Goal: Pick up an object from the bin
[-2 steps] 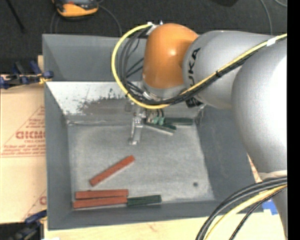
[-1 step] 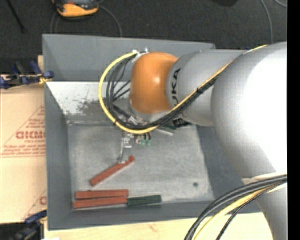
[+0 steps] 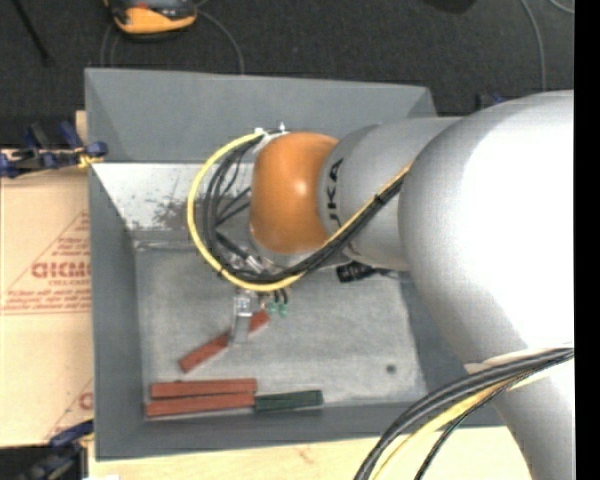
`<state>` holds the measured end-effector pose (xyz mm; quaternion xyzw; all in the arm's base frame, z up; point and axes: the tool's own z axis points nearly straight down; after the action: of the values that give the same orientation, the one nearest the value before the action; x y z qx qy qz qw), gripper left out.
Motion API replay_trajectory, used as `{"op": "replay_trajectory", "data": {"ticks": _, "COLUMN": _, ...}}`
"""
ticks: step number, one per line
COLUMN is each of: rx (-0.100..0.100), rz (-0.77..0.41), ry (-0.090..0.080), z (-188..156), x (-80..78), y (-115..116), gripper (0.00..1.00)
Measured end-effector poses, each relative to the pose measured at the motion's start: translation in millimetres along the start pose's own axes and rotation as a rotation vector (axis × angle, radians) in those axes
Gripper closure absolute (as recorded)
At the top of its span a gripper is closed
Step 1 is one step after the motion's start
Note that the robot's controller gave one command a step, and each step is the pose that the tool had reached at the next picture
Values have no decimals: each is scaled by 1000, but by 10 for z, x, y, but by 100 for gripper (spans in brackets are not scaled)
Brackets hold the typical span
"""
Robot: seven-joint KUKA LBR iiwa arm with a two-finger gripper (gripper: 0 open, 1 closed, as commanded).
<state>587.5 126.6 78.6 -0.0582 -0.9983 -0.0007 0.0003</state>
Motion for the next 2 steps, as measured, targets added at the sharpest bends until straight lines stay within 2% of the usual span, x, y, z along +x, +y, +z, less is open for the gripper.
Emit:
{"op": "replay_trajectory", "data": {"ticks": 1, "rx": 1, "rz": -167, "ry": -3, "z": 82, "x": 593, "y": -168, "gripper": 100}}
{"op": "replay_trajectory", "data": {"ticks": 2, "rx": 1, "rz": -167, "ry": -3, "z": 82, "x": 593, "y": -168, "gripper": 100}}
